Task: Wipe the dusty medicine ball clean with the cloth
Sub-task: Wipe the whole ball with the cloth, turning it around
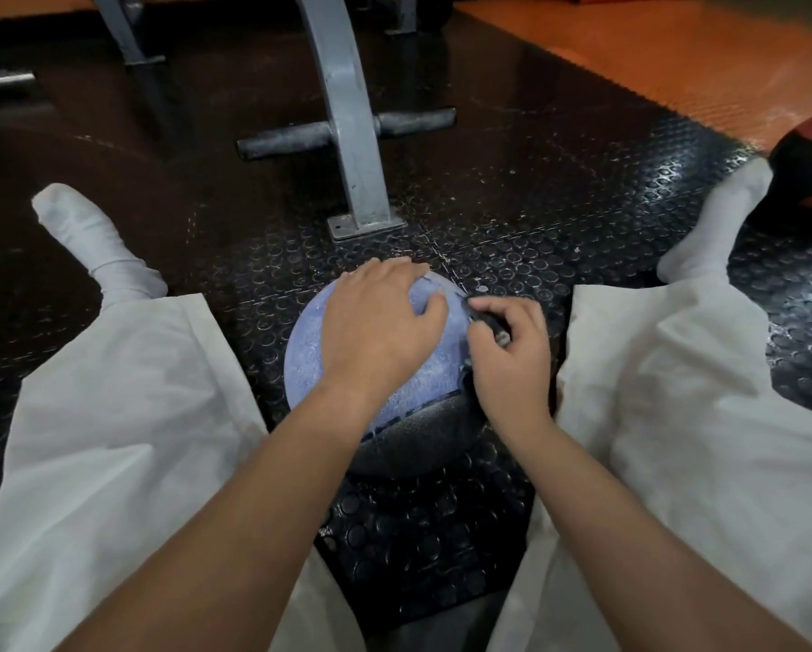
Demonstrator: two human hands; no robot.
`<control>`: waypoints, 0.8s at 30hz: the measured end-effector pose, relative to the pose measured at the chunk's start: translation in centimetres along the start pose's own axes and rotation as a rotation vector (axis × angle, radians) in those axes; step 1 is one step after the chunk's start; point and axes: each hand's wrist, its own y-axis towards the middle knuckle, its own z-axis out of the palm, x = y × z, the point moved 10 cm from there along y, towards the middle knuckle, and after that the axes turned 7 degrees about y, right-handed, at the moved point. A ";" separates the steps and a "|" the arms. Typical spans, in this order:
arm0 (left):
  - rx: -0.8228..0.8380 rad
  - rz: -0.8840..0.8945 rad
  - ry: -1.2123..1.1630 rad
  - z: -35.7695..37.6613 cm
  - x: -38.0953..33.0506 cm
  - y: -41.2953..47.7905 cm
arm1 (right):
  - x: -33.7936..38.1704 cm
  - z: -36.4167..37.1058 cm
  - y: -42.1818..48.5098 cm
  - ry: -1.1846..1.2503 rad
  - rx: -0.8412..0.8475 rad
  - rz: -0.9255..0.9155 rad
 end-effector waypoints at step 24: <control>-0.029 0.006 0.021 0.0 0.3 1.5 | 1.4 1.4 -0.7 -0.148 0.023 -0.081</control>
